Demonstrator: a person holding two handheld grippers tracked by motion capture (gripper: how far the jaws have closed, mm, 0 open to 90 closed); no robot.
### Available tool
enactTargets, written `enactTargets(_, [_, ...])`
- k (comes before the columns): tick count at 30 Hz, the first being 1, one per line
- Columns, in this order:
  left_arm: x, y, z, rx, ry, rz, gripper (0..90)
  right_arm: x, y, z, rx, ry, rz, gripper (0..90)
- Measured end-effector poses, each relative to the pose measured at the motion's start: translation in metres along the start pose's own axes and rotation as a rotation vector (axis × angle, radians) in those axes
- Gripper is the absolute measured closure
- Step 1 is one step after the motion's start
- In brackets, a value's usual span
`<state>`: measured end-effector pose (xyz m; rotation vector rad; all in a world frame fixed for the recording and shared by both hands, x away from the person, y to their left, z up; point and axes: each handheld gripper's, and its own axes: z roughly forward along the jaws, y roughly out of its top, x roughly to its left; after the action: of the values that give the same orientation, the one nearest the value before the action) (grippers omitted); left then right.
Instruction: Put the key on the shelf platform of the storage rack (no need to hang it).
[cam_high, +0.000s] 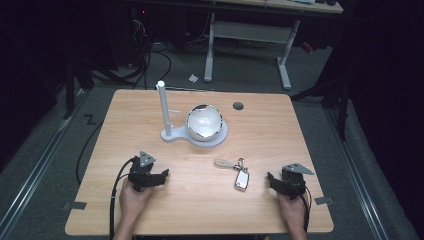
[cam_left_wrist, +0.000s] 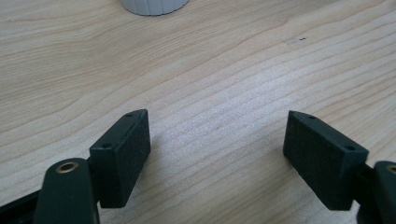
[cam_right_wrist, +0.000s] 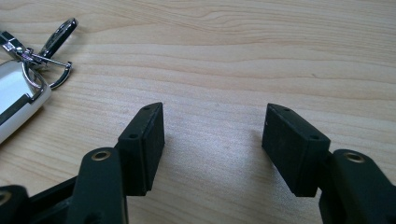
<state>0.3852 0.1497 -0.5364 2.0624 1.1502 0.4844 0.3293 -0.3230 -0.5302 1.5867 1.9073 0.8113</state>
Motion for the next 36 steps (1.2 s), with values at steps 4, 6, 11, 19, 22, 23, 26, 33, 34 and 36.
enactTargets(4, [0.0001,0.0000,0.0000,0.000,-0.001,0.000,23.6,0.0000,0.0000,0.0000,0.000,0.000,0.000,39.4])
enactTargets(6, [0.0001,0.0000,-0.0001,0.000,-0.001,0.000,23.7,0.0000,0.0000,0.0000,0.000,0.000,-0.002,39.4])
enactTargets(11, [0.0002,0.0000,0.0000,0.000,0.000,0.002,23.7,0.0002,0.0000,0.0000,-0.001,-0.001,0.001,39.5])
enactTargets(19, [0.0002,0.0001,-0.0001,0.000,-0.001,0.001,23.7,0.0007,-0.0001,-0.0003,0.001,-0.004,0.001,39.8])
enactTargets(22, [0.0002,0.0001,0.0000,0.000,-0.001,0.000,23.7,0.0011,-0.0004,-0.0004,-0.003,0.004,-0.012,41.1])
enactTargets(23, [0.0001,0.0000,0.0000,0.000,0.000,0.000,23.7,0.0011,-0.0004,-0.0004,-0.003,0.004,-0.012,41.1])
enactTargets(26, [0.0002,0.0001,-0.0001,0.000,-0.001,0.000,23.8,0.0014,-0.0004,-0.0009,-0.001,0.014,-0.021,43.2])
enactTargets(33, [0.0001,0.0001,-0.0001,0.000,-0.001,-0.001,23.8,0.0000,-0.0008,-0.0027,-0.003,0.054,-0.019,48.1])
enactTargets(34, [0.0001,0.0001,0.0000,0.000,-0.001,-0.001,23.8,-0.0004,-0.0008,-0.0031,-0.003,0.061,-0.012,48.9])
enactTargets(36, [0.0001,0.0001,-0.0001,0.000,-0.001,-0.001,23.8,0.0002,-0.0007,-0.0041,0.002,0.070,-0.013,50.7])
